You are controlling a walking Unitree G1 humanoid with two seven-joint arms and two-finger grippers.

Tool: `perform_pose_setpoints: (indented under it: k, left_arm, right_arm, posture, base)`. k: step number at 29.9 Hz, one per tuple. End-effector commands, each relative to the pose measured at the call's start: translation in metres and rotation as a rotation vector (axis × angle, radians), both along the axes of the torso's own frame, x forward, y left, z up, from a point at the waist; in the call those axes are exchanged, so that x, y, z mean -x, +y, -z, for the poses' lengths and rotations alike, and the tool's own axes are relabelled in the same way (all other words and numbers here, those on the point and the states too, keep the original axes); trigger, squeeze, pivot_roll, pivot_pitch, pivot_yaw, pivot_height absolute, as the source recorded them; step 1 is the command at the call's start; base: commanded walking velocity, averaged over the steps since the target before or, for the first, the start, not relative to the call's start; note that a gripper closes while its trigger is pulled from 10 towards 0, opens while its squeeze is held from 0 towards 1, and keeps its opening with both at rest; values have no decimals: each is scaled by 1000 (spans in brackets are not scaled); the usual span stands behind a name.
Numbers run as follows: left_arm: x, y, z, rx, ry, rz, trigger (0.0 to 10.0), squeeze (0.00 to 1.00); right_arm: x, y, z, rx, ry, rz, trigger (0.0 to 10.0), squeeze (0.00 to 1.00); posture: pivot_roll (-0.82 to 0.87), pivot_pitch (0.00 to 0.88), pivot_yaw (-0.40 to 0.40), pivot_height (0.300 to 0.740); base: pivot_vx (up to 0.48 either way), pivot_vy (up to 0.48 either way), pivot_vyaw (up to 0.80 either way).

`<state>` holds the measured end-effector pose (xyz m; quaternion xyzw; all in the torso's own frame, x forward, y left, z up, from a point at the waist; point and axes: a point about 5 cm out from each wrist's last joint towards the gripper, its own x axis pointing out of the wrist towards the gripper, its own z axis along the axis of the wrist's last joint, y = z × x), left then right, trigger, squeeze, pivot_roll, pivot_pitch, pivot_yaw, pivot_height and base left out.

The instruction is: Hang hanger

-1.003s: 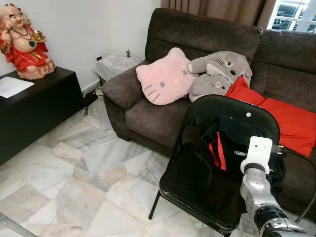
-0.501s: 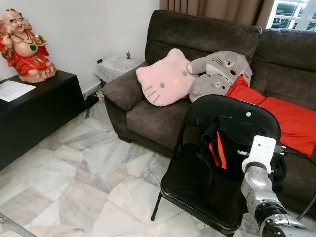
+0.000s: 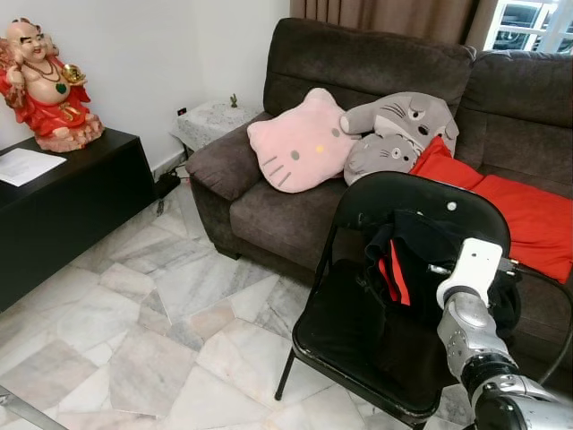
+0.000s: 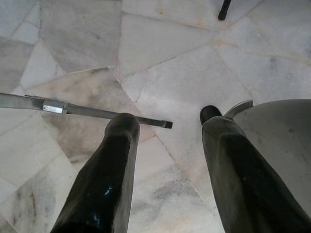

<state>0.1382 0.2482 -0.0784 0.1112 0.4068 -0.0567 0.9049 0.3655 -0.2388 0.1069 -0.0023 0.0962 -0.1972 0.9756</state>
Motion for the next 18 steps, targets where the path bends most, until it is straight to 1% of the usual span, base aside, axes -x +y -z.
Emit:
perform_pose_setpoints:
  k: [1, 2, 3, 4, 5, 6, 8, 9, 11, 12, 13, 15, 16, 18]
  left_arm:
    - [2, -1, 2, 1, 24, -3, 10000, 0]
    - [2, -1, 2, 3, 24, -3, 10000, 0]
    - [2, -1, 2, 3, 24, -3, 10000, 0]
    - [2, -2, 2, 4, 24, -4, 10000, 0]
    - [2, -3, 3, 7, 24, -6, 10000, 0]
    - [2, -3, 3, 7, 24, -6, 10000, 0]
    - [1, -4, 3, 10, 24, -7, 10000, 0]
    - [1, -4, 3, 11, 25, -7, 10000, 0]
    - [1, -5, 3, 13, 26, -5, 10000, 0]
    - [1, -6, 3, 14, 27, -4, 10000, 0]
    - [1, -6, 4, 14, 28, -3, 10000, 0]
    - [1, -6, 4, 15, 28, -4, 10000, 0]
    - [1, -6, 4, 16, 29, -5, 10000, 0]
    - [2, -7, 4, 19, 32, -5, 10000, 0]
  right_arm:
    - [-8, 2, -22, 136, -85, -22, 10000, 0]
    - [-8, 3, -26, 193, -113, -15, 10000, 0]
    - [-8, 3, -26, 193, -113, -15, 10000, 0]
    - [-8, 3, -29, 225, -130, -9, 10000, 0]
    - [-6, 3, -34, 293, -194, 20, 10000, 0]
    - [-6, 3, -34, 293, -194, 20, 10000, 0]
    - [-4, 5, -35, 332, -219, 21, 10000, 0]
    - [-4, 6, -31, 344, -195, 11, 10000, 0]
    - [-1, 7, -16, 299, -106, -1, 10000, 0]
    - [0, 7, -12, 275, -83, -1, 10000, 0]
    - [2, 5, -3, 232, -27, 7, 10000, 0]
    - [7, 1, 10, 138, 39, 38, 10000, 0]
    - [9, 0, 13, 118, 57, 47, 10000, 0]
    - [7, 0, 11, 105, 45, 51, 10000, 0]
  posture:
    - [82, 0, 39, 740]
    - [81, 0, 37, 740]
    - [81, 0, 37, 740]
    - [81, 0, 37, 740]
    - [81, 0, 34, 740]
    - [81, 0, 34, 740]
    - [78, 0, 34, 740]
    - [75, 0, 35, 740]
    - [74, 0, 34, 740]
    - [75, 0, 34, 740]
    - [77, 0, 33, 740]
    - [81, 0, 32, 740]
    - [79, 0, 32, 740]
    - [76, 0, 33, 740]
  base:
    - [0, 0, 0]
    - [0, 0, 0]
    - [0, 0, 0]
    - [0, 0, 0]
    - [0, 0, 0]
    - [0, 0, 0]
    - [0, 0, 0]
    - [0, 0, 0]
    - [0, 0, 0]
    - [0, 0, 0]
    - [0, 0, 0]
    - [0, 0, 0]
    - [0, 0, 0]
    - [0, 0, 0]
